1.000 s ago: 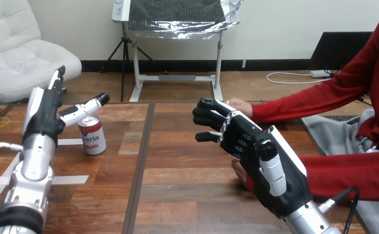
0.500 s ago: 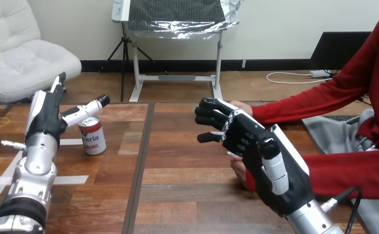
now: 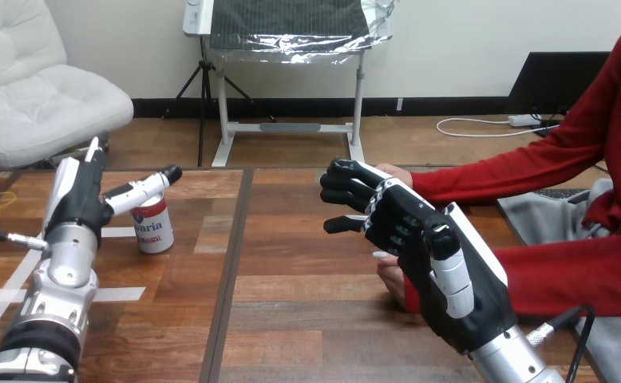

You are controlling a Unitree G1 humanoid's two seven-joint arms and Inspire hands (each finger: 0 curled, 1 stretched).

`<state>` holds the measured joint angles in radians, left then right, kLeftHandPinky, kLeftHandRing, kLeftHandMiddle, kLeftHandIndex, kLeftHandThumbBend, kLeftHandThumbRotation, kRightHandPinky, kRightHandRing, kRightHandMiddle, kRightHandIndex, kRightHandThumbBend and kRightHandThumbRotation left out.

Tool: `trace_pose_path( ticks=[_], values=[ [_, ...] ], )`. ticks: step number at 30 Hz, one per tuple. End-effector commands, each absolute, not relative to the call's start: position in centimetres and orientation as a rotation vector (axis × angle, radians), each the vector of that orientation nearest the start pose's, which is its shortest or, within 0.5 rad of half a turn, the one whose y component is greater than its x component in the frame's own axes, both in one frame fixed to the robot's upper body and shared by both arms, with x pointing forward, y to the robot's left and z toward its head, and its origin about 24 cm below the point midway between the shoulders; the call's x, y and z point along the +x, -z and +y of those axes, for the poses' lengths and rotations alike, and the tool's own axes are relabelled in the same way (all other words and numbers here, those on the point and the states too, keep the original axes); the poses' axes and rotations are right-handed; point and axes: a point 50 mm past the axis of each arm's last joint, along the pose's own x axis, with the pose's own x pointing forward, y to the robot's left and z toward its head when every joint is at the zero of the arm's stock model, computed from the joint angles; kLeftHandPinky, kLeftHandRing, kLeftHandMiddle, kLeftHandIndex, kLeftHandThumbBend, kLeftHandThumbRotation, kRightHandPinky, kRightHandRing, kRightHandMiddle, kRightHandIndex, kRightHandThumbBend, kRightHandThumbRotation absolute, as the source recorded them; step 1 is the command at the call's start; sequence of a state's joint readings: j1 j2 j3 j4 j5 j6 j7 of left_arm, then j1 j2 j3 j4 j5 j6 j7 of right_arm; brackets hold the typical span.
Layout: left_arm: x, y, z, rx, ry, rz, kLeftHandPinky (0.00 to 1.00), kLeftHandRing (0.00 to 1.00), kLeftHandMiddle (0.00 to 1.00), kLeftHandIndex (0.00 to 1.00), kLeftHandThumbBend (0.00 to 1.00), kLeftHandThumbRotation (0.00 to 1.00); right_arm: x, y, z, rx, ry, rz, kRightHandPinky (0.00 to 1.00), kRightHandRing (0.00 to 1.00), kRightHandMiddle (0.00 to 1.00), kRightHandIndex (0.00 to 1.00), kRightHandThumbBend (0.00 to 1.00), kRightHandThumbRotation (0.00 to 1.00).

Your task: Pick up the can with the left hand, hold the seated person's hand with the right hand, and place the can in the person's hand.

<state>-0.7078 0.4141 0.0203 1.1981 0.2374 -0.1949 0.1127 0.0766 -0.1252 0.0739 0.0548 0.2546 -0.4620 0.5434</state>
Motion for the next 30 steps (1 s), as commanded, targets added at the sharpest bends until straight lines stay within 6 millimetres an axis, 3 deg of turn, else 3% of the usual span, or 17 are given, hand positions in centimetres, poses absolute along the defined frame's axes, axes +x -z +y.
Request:
trace_pose_path(
  ticks=[1,20,30],
  values=[
    [36.80,-6.44,25.49,0.613,-0.194,0.195,0.92,1.00,1.00,0.99,0.83,0.45,23.52,-7.44,-14.04,0.030,-0.549,-0.448,0.74,0.85,0.85,0.85,0.86,1.00],
    [36.71,-6.12,25.67,0.654,-0.191,0.241,0.91,1.00,1.00,0.99,0.86,0.44,23.51,-7.60,-14.02,0.030,-0.549,-0.457,0.73,0.84,0.85,0.85,0.86,1.00],
    [36.69,-6.11,25.78,0.679,-0.195,0.250,0.91,1.00,1.00,0.98,0.87,0.39,23.47,-7.60,-13.94,0.036,-0.548,-0.459,0.73,0.84,0.84,0.84,0.86,1.00]
  ],
)
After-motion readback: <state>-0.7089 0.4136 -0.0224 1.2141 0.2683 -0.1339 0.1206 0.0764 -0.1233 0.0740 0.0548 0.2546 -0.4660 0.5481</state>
